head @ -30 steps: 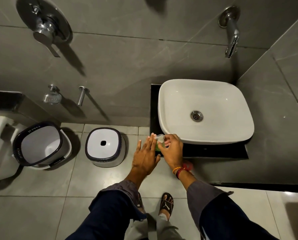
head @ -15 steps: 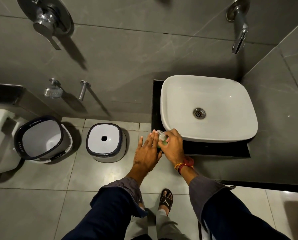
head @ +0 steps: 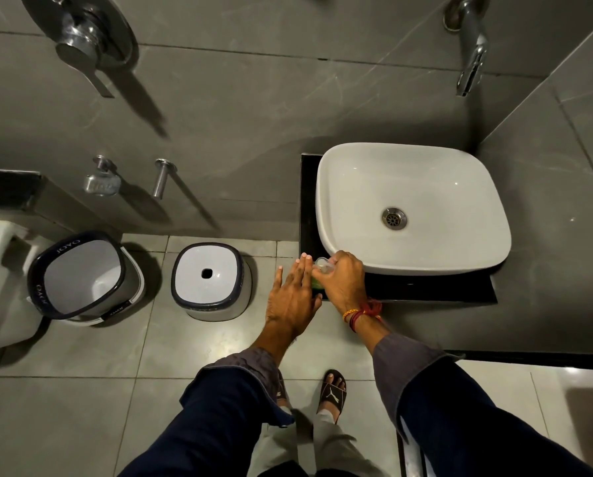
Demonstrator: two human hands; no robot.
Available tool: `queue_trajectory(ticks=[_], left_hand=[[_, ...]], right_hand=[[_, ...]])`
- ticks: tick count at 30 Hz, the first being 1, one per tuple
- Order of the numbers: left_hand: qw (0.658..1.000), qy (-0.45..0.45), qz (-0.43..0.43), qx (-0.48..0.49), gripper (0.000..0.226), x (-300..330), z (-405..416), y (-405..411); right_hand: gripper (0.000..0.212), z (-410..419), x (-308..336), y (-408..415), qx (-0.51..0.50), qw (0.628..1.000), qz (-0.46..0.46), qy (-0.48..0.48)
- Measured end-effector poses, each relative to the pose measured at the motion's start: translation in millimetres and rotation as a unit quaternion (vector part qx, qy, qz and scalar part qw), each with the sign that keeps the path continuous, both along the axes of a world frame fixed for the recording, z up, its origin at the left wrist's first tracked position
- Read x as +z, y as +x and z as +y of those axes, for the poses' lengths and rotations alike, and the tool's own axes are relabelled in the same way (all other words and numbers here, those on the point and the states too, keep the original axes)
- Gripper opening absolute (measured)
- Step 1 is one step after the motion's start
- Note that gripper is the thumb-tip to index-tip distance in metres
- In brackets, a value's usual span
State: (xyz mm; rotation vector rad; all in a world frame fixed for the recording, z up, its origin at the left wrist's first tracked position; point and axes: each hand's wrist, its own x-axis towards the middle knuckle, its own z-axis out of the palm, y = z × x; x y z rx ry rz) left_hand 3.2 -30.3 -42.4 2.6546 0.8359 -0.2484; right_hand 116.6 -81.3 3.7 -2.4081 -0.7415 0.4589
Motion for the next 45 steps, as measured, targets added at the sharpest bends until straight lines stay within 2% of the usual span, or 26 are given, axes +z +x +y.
queue_trajectory(ticks=[3,5,8,10,13,16,22,26,30,33,36,40,45], left_hand=[[1.0,0.004,-0.002,-0.002,0.077,0,0,-1],[1.0,0.006,-0.003,-0.006,0.076,1,0,-1],[1.0,0.008,-0.006,-0.009,0.076,3,-1,0],[1.0,0.01,-0.001,-0.009,0.077,3,-2,-1],[1.0,0.009,0.006,-0.006,0.077,3,-2,0],[1.0,0.019,0.014,-0.013,0.078,2,-2,0],[1.0,0.023,0.016,-0.011,0.083,1,-3,-1],[1.0,0.018,0.01,-0.007,0.08,1,-4,-1],[1.0,0.014,0.02,-0.006,0.08,2,-6,0],[1.0,0.014,0.023,-0.006,0.081,3,-6,0],[0.999,0.02,0.024,-0.007,0.083,4,-6,0],[1.0,0.014,0.017,0.005,0.085,3,-6,1],[1.0,0.016,0.018,0.003,0.086,1,-8,2]], right_hand=[[0.047,2,5,1,0.01,0.999,-0.033,-0.033],[0.048,1,9,-1,0.044,0.997,-0.054,-0.019],[0.04,-2,11,-3,0.109,0.993,-0.046,-0.019],[0.037,-3,10,-3,0.11,0.992,-0.049,-0.033],[0.046,2,12,-2,0.091,0.991,-0.073,-0.072],[0.046,2,15,-6,0.107,0.985,-0.103,-0.083],[0.031,-7,7,-2,0.152,0.986,-0.043,-0.047],[0.036,-3,7,4,0.183,0.977,-0.084,-0.076],[0.047,-3,7,-1,0.168,0.967,-0.144,-0.128],[0.048,-5,7,-5,0.142,0.976,-0.122,-0.107],[0.041,-9,8,-5,0.136,0.985,-0.084,-0.059],[0.037,-6,9,-1,0.163,0.981,-0.086,-0.068],[0.044,-5,12,-2,0.165,0.972,-0.128,-0.111]])
